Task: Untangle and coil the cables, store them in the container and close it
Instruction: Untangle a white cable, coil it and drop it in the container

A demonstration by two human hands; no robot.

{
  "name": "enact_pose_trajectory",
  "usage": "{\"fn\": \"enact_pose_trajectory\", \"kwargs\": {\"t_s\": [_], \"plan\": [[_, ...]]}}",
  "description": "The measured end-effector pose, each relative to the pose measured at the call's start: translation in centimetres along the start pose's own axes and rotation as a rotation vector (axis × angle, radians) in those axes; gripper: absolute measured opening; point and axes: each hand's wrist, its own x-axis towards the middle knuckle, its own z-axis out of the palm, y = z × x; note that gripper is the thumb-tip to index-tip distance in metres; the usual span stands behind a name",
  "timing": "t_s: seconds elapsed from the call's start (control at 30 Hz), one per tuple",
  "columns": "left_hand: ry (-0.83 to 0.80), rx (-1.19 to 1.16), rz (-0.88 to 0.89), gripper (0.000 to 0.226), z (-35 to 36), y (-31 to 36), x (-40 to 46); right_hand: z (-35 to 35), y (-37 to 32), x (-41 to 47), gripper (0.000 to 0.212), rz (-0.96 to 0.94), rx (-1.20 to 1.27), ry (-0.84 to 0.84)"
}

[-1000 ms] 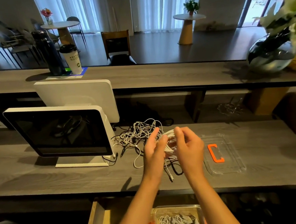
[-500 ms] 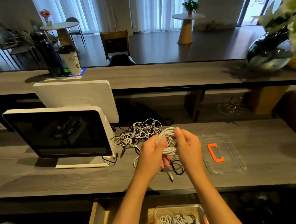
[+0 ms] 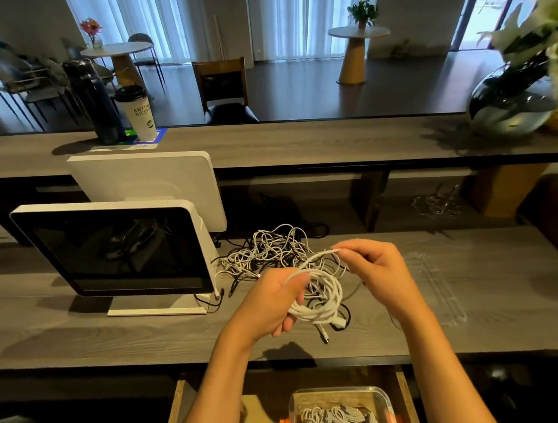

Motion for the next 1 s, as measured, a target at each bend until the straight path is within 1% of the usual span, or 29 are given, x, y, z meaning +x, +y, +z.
{"fn": "enact_pose_trajectory", "kwargs": {"t_s": [0.07,0.1,0.13,0.2,0.27,0.3,0.37,0.43,0.47,0.5,0.53,0.6,0.63,0.67,0.7,0.8,0.9,1.0], "plan": [[0.001,0.009,0.029,0.038,0.2,0.8,-0.2,1.1,0.8,0.2,0.018,0.025,0.045,0.063],[0.042,0.013,0.048,0.038,0.2,1.2,-0.1,1.8,1.5,0.1,0.017,0.058,0.03,0.045],[0.117,0.026,0.06,0.038,0.3,1.5,0.1,2.7,2.1,-0.1,0.018,0.099,-0.004,-0.007],[0.365,0.012,0.024,0.039,0.2,1.3,0.7,4.3,3.1,-0.9,0.026,0.154,-0.101,-0.159],[0.593,0.02,-0.046,0.043,-0.2,0.4,1.5,5.7,3.2,-1.7,0.03,0.123,-0.17,-0.356],[0.648,0.086,-0.07,0.045,-0.4,-0.3,1.7,6.1,3.0,-2.0,0.03,0.094,-0.217,-0.448],[0.671,0.25,-0.129,0.049,-0.9,-1.9,2.0,6.2,2.3,-2.2,0.027,-0.012,-0.378,-0.579],[0.66,0.348,-0.223,0.05,-1.7,-3.3,2.2,5.9,1.7,-1.9,0.024,-0.132,-0.553,-0.62],[0.644,0.36,-0.261,0.05,-2.0,-3.9,2.4,5.7,1.3,-1.8,0.023,-0.197,-0.642,-0.592],[0.614,0.362,-0.295,0.05,-2.1,-4.2,2.5,5.6,1.1,-1.7,0.024,-0.28,-0.734,-0.516],[0.565,0.356,-0.333,0.049,-2.0,-4.2,2.6,5.6,1.0,-1.5,0.026,-0.371,-0.802,-0.402],[0.435,0.341,-0.38,0.047,-1.8,-3.8,2.7,5.6,1.3,-1.3,0.03,-0.512,-0.816,-0.172],[0.362,0.333,-0.381,0.047,-1.6,-3.4,2.6,5.7,1.7,-1.2,0.031,-0.538,-0.773,-0.092],[0.288,0.324,-0.372,0.046,-1.6,-2.9,2.4,5.7,2.0,-1.1,0.031,-0.522,-0.7,-0.04],[0.219,0.311,-0.352,0.045,-1.6,-2.4,2.2,5.6,2.4,-1.1,0.03,-0.467,-0.6,-0.017],[0.073,0.264,-0.266,0.045,-1.6,-1.4,1.7,5.2,2.7,-1.4,0.022,-0.222,-0.319,-0.004],[-0.001,0.195,-0.199,0.047,-1.1,-1.1,1.4,5.2,2.3,-1.5,0.017,-0.143,-0.225,0.07],[-0.036,0.144,-0.143,0.046,-0.8,-1.4,1.1,4.6,1.8,-1.0,0.024,-0.058,-0.131,0.085]]}}
